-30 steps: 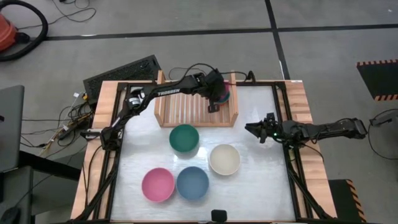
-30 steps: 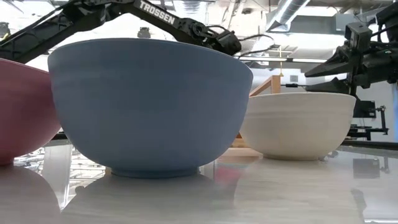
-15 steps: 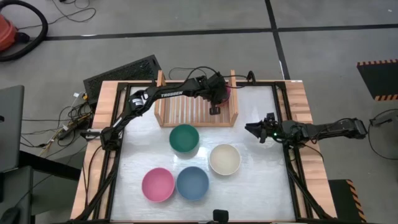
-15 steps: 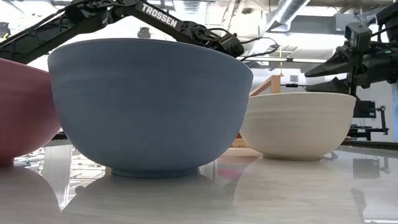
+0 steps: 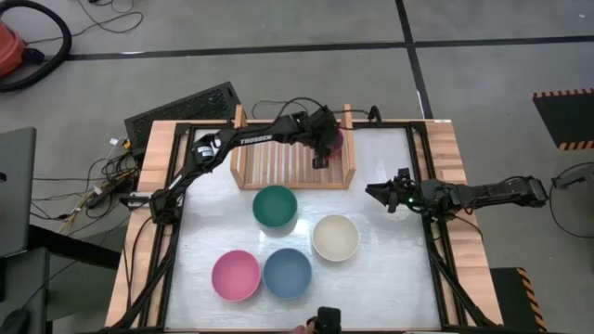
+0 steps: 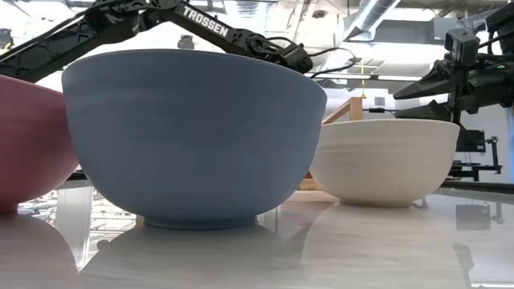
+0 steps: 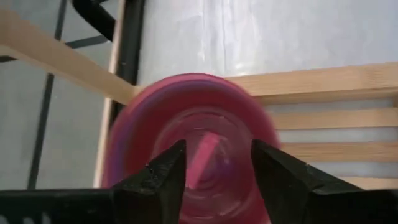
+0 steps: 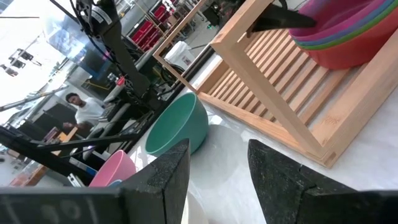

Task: Place and stack bowls onto a shelf
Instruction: Stack the small light pink bowl on top of the small light blue bowl on the shelf

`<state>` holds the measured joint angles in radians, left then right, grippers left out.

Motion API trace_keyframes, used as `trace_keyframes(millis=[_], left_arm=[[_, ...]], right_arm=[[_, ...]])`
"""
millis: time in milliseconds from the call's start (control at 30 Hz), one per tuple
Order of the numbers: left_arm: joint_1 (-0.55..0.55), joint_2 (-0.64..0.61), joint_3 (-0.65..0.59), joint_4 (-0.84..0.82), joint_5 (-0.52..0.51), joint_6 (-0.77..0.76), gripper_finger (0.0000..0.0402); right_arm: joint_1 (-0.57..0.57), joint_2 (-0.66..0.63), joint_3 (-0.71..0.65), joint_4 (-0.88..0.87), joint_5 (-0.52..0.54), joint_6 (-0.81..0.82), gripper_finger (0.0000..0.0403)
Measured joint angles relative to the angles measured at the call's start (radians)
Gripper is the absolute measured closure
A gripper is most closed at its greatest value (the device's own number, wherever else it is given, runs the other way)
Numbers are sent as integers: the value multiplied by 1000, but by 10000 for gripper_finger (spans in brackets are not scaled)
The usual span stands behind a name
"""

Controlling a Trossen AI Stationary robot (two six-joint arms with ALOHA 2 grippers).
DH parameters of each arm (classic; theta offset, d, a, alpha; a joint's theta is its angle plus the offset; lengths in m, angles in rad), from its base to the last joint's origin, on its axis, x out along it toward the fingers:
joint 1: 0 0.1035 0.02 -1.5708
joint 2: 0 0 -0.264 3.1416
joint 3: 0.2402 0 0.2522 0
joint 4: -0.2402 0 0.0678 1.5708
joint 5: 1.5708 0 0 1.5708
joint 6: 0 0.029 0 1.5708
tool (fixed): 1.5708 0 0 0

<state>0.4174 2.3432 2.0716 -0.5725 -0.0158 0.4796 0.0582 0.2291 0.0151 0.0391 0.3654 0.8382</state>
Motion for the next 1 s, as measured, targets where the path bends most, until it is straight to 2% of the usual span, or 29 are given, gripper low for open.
trace_keyframes(millis=[100, 233, 267, 467, 600, 667, 700, 767, 1000], left_arm=[[14, 0, 0, 22, -9, 18, 232], [26, 0, 8, 41, -104, 6, 231], [29, -1, 27, 11, -102, 4, 231], [12, -14, 149, -194, 49, 36, 231], [-19, -9, 185, -323, 98, 136, 231], [-30, -13, 185, -366, 167, 189, 235], [-34, -14, 177, -374, 208, 194, 240], [-39, -6, 162, -380, 224, 192, 256], [-34, 65, 155, -343, 132, 223, 352]], right_arm=[[0, 0, 0, 0, 0, 0, 214], [0, 0, 0, 0, 0, 1, 214], [0, 0, 0, 0, 0, 3, 214], [0, 0, 0, 0, -1, 11, 214], [0, 0, 0, 0, -1, 6, 214], [0, 0, 0, 0, -1, 3, 214], [0, 0, 0, 0, -1, 2, 214], [0, 0, 0, 0, -1, -1, 214], [0, 0, 0, 0, -1, -1, 214]])
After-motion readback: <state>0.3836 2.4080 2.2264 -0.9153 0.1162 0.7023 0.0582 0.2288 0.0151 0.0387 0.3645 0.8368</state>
